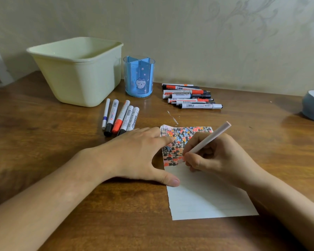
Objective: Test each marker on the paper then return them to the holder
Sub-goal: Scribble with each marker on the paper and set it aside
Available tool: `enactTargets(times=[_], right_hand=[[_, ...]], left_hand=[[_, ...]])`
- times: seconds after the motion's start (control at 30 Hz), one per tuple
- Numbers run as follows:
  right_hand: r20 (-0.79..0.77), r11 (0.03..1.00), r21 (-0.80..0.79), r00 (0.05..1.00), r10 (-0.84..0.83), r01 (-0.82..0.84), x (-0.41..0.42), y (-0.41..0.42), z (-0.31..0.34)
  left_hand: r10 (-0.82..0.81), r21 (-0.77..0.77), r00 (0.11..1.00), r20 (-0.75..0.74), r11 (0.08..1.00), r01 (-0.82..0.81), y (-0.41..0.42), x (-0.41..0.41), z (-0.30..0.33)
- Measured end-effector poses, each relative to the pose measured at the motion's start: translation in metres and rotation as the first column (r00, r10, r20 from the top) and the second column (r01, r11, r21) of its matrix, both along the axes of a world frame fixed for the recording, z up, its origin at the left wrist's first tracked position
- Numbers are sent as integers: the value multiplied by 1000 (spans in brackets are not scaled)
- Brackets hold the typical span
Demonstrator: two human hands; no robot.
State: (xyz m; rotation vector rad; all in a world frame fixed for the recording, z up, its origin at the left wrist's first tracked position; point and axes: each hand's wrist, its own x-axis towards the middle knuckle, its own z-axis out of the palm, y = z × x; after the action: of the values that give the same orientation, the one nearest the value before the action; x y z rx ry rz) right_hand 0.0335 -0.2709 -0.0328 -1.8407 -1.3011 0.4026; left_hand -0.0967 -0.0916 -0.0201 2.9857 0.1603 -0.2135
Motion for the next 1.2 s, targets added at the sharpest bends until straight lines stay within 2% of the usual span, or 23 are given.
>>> enactTargets(times=[0.23, 0.67, 0.83, 1.2], right_hand=[[-26, 1000, 11, 1000, -13, 13, -1, -2, 1], [33, 1000, -17, 999, 9, -9, 0, -1, 1], [-20, 1000, 2, 1000, 1, -1, 0, -2, 2], [21, 1000, 1, 999, 28, -28, -1, -1, 2]], left_hand=[[3, -1, 1000, -18, 1000, -3, 0, 0, 1], [1, 2, 1000, -12, 1000, -1, 0, -1, 1], [-2, 1, 1000, -4, 1000, 2, 0, 0, 0], [-1, -9, 1000, -12, 1000, 1, 0, -1, 0]])
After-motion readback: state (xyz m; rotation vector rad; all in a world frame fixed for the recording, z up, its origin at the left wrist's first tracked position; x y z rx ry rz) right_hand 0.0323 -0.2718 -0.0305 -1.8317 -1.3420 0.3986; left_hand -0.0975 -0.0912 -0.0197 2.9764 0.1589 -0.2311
